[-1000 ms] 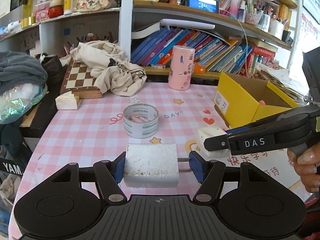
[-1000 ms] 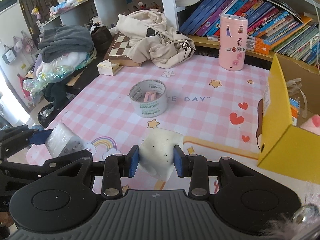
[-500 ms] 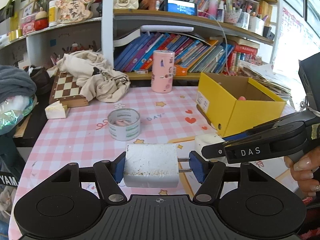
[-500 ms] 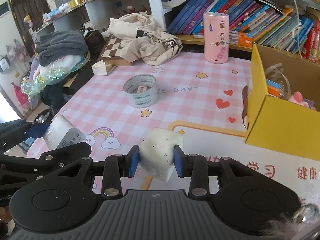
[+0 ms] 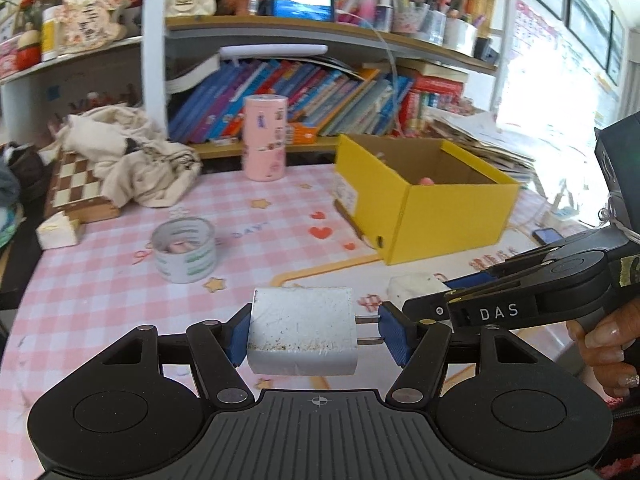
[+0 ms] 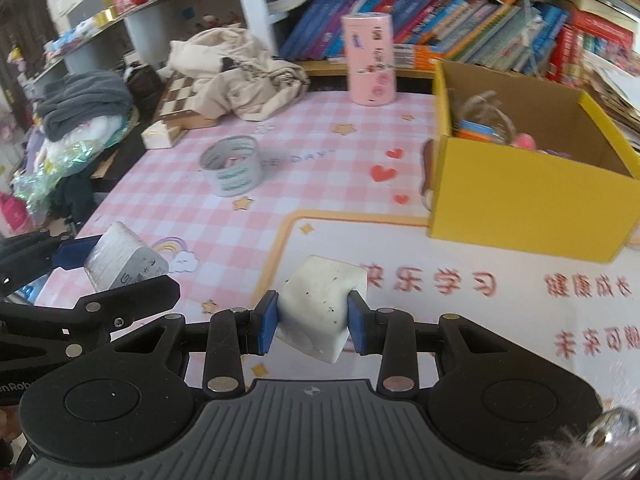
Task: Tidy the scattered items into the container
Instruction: 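Lift the white cube and charger and carry them toward the yellow box, then carry both held items over the open yellow box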
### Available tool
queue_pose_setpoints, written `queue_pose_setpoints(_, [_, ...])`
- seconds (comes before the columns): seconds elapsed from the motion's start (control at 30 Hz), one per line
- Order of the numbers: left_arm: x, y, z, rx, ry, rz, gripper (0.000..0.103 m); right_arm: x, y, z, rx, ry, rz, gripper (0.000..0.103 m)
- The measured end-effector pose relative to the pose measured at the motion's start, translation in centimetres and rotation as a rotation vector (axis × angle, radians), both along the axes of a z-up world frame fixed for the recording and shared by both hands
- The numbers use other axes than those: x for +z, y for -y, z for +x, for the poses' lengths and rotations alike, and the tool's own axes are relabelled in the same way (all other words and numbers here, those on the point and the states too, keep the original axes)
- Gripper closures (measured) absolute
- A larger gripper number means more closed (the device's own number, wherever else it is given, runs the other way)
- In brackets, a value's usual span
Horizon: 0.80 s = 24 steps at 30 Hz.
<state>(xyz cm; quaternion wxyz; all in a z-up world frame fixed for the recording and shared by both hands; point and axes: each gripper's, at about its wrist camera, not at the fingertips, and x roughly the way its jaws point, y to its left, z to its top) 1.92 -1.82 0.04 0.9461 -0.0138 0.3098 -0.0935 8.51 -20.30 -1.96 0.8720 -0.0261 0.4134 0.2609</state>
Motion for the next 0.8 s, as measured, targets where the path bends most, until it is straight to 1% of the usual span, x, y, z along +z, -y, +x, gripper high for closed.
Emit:
queue_pose_setpoints(0.13, [-0.2, 1.3, 0.4, -0.055, -0.005, 0.004, 0.038, -0.3, 1.8, -0.2, -0.055, -0.009, -0.003, 0.069])
queue_pose_setpoints(0.23, [-0.3, 2.1, 0.6, -0.078, -0.005, 0.009, 0.038, -0.6, 2.9, -0.4, -0.086, -0.018, 0.0, 0.069])
queue_pose_setpoints(0.63, [-0.2, 4.9, 1.8, -0.136, -0.007, 0.018, 0.038, -0.6, 6.0, 0.1, -0.128, -0.026, -0.002, 0.069])
queue_pose_setpoints(0.8, [0.1, 6.1, 2.7, -0.135, 0.0, 0.022, 0.038, -0.4, 8.0, 0.9, -0.15, -0.028, 0.004, 0.069])
